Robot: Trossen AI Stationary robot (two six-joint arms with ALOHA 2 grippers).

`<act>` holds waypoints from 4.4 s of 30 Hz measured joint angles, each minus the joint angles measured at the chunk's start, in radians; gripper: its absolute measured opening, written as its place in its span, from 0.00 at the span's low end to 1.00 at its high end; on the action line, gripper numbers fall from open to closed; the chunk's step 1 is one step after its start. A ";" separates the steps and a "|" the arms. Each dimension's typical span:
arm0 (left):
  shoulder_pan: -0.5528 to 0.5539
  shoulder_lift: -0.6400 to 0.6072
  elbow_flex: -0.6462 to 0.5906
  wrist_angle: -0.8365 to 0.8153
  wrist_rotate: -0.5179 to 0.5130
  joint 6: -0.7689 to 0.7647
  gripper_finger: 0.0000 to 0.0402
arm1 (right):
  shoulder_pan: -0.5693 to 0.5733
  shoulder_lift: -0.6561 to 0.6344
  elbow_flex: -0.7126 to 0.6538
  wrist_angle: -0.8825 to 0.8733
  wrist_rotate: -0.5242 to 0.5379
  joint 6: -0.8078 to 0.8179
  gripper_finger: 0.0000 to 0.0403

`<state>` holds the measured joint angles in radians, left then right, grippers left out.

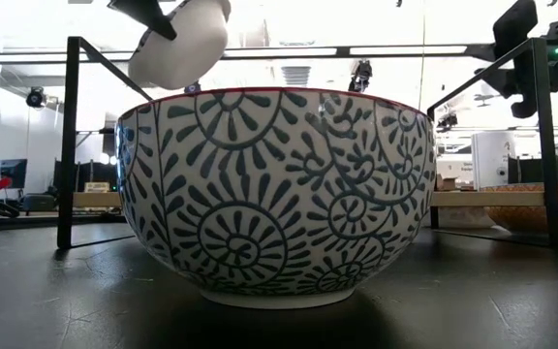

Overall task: Place and stack bowls onto a shelf
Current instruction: Stack the middle left white patterned bowl on top of the other white patterned bowl on the shelf

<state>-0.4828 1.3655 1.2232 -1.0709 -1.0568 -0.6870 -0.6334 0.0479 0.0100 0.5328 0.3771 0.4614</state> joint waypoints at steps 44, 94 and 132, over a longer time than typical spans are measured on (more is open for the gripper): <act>-0.006 0.167 -0.003 0.415 0.190 0.423 0.01 | -0.002 0.133 0.434 -0.605 -0.544 -0.069 0.41; -0.003 0.165 -0.003 0.442 0.357 0.497 0.01 | 0.471 0.801 0.968 -0.944 -0.612 -0.375 0.41; 0.088 0.159 0.007 0.608 0.806 0.830 0.01 | 0.913 1.299 1.318 -1.174 -0.454 -0.952 0.41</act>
<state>-0.3946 1.5242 1.2301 -0.4627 -0.2507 0.1425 0.2798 1.3464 1.3280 -0.6415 -0.0772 -0.4906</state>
